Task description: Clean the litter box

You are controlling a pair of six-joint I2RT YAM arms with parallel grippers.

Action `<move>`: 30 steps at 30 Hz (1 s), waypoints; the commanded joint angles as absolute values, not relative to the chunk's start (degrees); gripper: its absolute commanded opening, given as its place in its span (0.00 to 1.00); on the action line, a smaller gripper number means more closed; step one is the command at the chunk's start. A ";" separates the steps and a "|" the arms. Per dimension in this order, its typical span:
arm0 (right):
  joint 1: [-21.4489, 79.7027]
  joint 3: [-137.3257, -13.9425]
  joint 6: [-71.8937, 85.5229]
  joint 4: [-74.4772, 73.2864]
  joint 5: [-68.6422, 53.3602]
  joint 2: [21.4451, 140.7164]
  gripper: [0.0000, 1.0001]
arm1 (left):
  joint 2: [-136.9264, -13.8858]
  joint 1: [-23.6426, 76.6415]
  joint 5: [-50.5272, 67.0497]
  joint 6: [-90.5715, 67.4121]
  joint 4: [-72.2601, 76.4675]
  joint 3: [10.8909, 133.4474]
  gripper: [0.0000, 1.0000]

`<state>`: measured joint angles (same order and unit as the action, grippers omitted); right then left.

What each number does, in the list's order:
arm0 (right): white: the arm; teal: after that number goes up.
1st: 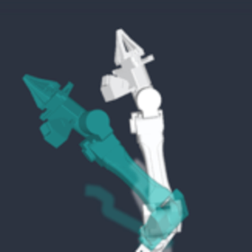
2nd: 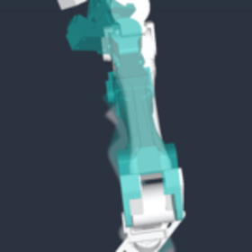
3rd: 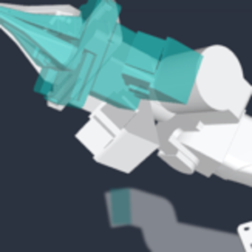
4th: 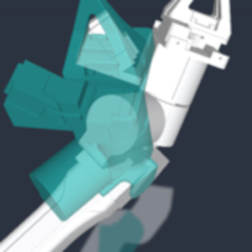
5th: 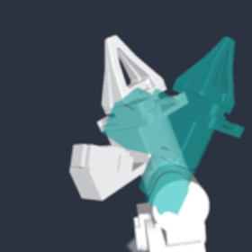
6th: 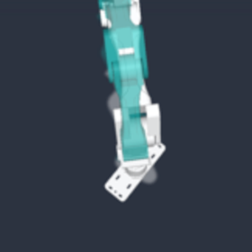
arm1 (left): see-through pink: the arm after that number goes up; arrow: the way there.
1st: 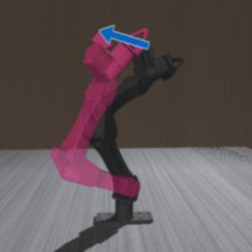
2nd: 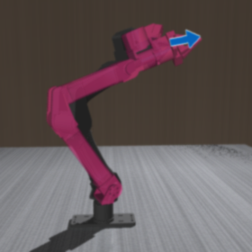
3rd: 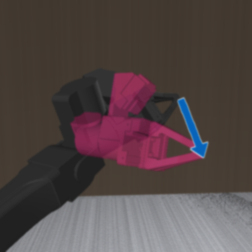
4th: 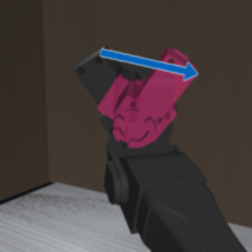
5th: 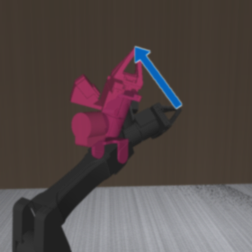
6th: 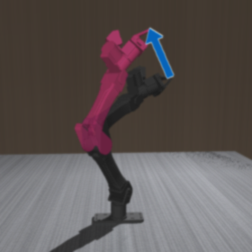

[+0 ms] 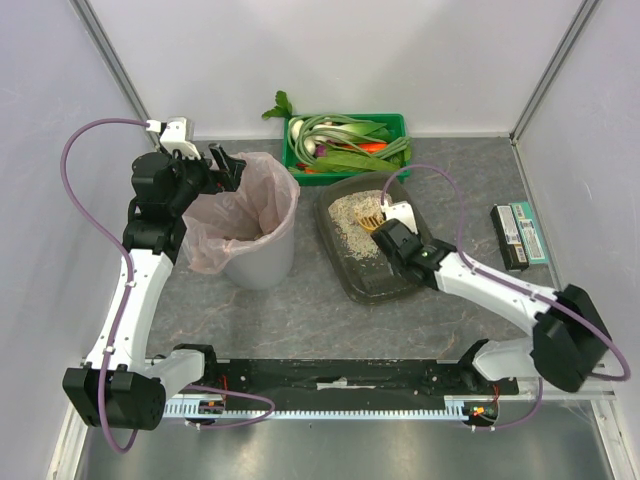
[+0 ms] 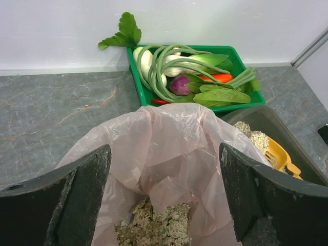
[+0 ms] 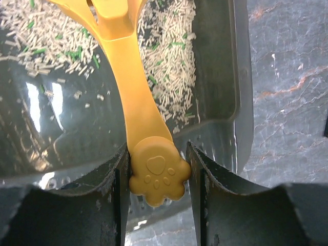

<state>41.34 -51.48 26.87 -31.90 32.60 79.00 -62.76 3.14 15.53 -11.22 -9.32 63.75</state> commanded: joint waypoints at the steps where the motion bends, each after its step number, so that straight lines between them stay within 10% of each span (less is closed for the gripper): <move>1: 44.38 -47.91 32.51 -30.23 34.19 71.12 0.00 | -61.61 3.43 15.56 -11.95 -8.26 65.13 0.92; 30: 52.82 -34.99 39.21 -20.06 45.78 61.27 0.00 | -60.73 3.96 13.10 -10.46 -8.53 64.87 0.91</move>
<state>52.45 -37.19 36.14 -24.62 41.32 65.63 -62.24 3.64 13.56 -11.16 -9.76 63.75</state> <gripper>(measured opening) 0.498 0.917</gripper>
